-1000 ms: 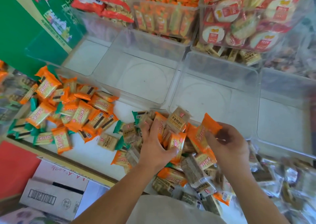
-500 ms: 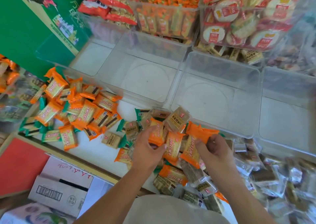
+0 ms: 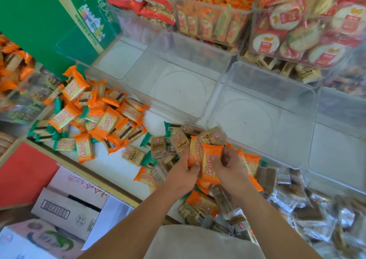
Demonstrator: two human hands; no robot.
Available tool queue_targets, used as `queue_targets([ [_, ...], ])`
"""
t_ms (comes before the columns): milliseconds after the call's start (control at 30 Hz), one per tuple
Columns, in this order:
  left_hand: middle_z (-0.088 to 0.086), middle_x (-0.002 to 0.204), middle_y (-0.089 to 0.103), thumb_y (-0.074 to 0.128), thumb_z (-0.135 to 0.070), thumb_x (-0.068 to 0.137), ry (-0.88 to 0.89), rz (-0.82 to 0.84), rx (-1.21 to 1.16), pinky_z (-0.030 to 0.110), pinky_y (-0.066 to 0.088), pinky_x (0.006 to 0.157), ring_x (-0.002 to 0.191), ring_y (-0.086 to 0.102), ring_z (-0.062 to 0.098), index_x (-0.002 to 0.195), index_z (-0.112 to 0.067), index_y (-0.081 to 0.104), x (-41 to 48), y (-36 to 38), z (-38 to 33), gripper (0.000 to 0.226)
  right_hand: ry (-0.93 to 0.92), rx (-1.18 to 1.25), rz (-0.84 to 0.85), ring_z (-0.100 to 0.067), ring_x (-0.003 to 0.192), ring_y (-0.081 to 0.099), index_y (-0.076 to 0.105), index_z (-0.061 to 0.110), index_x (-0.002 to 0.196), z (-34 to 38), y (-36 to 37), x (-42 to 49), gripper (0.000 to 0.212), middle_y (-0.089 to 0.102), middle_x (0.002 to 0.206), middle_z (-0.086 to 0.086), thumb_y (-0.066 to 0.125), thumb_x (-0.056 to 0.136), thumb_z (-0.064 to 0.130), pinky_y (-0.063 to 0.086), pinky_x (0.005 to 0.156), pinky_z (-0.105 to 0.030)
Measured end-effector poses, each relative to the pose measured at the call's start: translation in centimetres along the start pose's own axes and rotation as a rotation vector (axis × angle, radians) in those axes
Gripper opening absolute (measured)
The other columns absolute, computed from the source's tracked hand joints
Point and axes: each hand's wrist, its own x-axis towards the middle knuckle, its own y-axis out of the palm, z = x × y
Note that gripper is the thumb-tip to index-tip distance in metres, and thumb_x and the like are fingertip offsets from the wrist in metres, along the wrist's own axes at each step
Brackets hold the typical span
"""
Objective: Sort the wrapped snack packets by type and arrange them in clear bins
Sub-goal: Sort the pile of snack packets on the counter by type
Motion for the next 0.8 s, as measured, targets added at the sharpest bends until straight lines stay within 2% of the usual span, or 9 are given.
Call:
queue_targets([
  [67,-0.030,0.115,0.067,0.055,-0.040,0.103,0.025,0.009,-0.085,0.043,0.056,0.099,0.101,0.067,-0.003,0.149,-0.063,0.023,-0.2,0.0,-0.6,0.061,0.015,0.068,0.013,-0.013,0.091,0.068,0.058,0.028,0.113,0.2,0.2,0.1,0.015,0.070,0.100,0.007,0.061,0.100,0.034,0.058,0.077,-0.034],
  [133,-0.027,0.125,0.066,0.061,-0.039,0.099,0.033,0.016,-0.201,0.043,0.053,0.104,0.112,0.065,-0.002,0.149,-0.067,0.020,-0.5,-0.4,-1.3,0.070,0.010,0.164,0.017,-0.014,0.098,0.070,0.059,0.031,0.113,0.7,0.4,0.1,0.013,0.073,0.104,0.008,0.061,0.101,0.034,0.059,0.087,-0.043],
  [200,-0.023,0.130,0.066,0.070,-0.035,0.094,0.053,0.032,-0.267,0.039,0.053,0.104,0.118,0.063,0.001,0.148,-0.068,0.020,-1.1,-1.0,-1.8,0.081,-0.008,0.211,0.003,-0.015,0.097,0.072,0.060,0.030,0.111,1.4,0.1,-0.1,0.010,0.075,0.102,0.006,0.061,0.102,0.033,0.059,0.088,-0.046],
  [300,-0.016,0.124,0.070,0.082,-0.020,0.088,0.146,0.037,-0.284,0.025,0.056,0.093,0.115,0.065,0.001,0.148,-0.057,0.030,-2.5,-1.9,-2.3,0.087,-0.043,0.269,0.024,-0.018,0.097,0.073,0.058,0.026,0.114,2.0,-0.6,-1.1,0.012,0.076,0.102,0.002,0.059,0.103,0.031,0.059,0.086,-0.045],
  [433,-0.015,0.121,0.071,0.084,-0.018,0.086,0.175,0.014,-0.266,0.031,0.057,0.095,0.113,0.067,0.005,0.145,-0.053,0.041,-4.0,-1.9,-2.1,0.081,-0.061,0.309,0.055,-0.024,0.099,0.072,0.058,0.021,0.117,1.7,-0.9,-2.7,0.015,0.074,0.106,0.000,0.058,0.103,0.027,0.062,0.082,-0.050],
  [533,-0.028,0.119,0.068,0.081,-0.029,0.088,0.118,0.021,-0.220,0.030,0.054,0.099,0.111,0.064,-0.004,0.127,-0.073,0.042,-5.0,-1.6,-2.0,0.071,-0.022,0.369,0.099,-0.027,0.099,0.074,0.058,0.019,0.121,1.1,-0.9,-3.5,0.019,0.074,0.110,-0.006,0.056,0.104,0.028,0.061,0.083,-0.054],
  [633,-0.025,0.117,0.071,0.069,-0.032,0.098,0.069,0.048,-0.329,0.029,0.055,0.095,0.108,0.067,-0.003,0.135,-0.062,0.046,-6.1,-1.4,-1.7,0.053,-0.018,0.363,0.128,-0.023,0.100,0.074,0.057,0.025,0.125,0.6,-0.7,-4.5,0.022,0.076,0.110,-0.003,0.056,0.103,0.030,0.061,0.084,-0.048],
  [733,-0.018,0.112,0.076,0.053,-0.039,0.106,-0.073,0.017,-0.550,0.039,0.060,0.090,0.103,0.073,0.007,0.138,-0.054,0.049,-6.3,-1.2,-1.7,0.036,-0.014,0.358,0.134,-0.021,0.104,0.073,0.054,0.026,0.128,0.6,-0.1,-4.7,0.025,0.075,0.113,-0.001,0.056,0.104,0.034,0.060,0.088,-0.047],
  [800,-0.017,0.116,0.075,0.056,-0.049,0.102,-0.095,-0.004,-0.558,0.049,0.058,0.095,0.106,0.073,0.011,0.142,-0.054,0.047,-6.1,-0.9,-1.6,0.040,0.007,0.391,0.143,-0.022,0.108,0.072,0.053,0.025,0.129,0.8,0.3,-4.4,0.026,0.074,0.118,-0.002,0.055,0.105,0.033,0.058,0.092,-0.049],
])
